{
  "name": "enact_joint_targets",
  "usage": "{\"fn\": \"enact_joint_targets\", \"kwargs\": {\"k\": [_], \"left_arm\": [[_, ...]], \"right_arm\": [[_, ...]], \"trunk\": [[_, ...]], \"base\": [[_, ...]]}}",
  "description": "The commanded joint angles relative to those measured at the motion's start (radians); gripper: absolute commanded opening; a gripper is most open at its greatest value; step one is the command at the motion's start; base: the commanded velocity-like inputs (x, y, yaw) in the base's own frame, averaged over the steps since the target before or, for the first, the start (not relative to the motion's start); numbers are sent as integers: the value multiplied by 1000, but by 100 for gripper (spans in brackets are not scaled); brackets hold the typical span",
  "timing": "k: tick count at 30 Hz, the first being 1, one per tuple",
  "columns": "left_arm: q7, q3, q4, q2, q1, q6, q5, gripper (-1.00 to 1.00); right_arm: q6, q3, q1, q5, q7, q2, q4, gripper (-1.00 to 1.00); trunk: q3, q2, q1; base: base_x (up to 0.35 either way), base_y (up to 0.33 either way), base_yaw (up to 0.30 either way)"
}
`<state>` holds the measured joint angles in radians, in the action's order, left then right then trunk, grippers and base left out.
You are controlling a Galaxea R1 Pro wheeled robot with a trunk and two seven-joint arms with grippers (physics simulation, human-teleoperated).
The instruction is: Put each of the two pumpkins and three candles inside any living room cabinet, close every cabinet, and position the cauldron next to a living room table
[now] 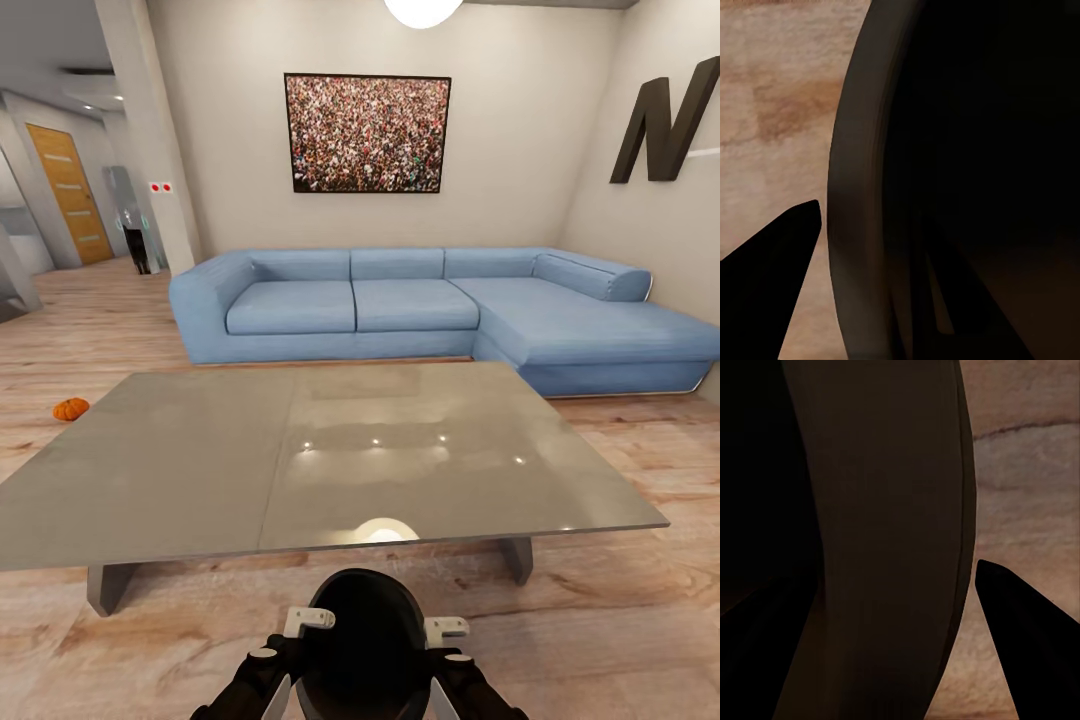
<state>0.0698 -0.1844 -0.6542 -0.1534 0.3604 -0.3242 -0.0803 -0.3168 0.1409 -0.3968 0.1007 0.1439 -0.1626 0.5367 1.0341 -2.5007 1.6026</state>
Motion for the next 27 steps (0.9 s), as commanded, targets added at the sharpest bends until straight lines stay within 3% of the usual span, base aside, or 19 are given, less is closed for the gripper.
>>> {"fn": "enact_joint_targets", "kwargs": {"k": [1, 12, 13, 27], "left_arm": [[11, -10, -3, 0, 0, 10, 10, -100], [11, -10, -2, 0, 0, 10, 10, -100], [11, -10, -2, 0, 0, 10, 10, 100], [11, -10, -2, 0, 0, 10, 10, 100]], "right_arm": [[-2, 12, 0, 39, 10, -2, -1, -100], [-2, 12, 0, 39, 10, -2, -1, -100], [-2, 12, 0, 39, 10, -2, -1, 100], [-2, 12, 0, 39, 10, -2, -1, 100]], "trunk": [[1, 0, 0], [12, -1, 1], [12, -1, 1], [12, -1, 1]], "base": [[0, 0, 0], [0, 0, 0], [0, 0, 0], [0, 0, 0]]}}
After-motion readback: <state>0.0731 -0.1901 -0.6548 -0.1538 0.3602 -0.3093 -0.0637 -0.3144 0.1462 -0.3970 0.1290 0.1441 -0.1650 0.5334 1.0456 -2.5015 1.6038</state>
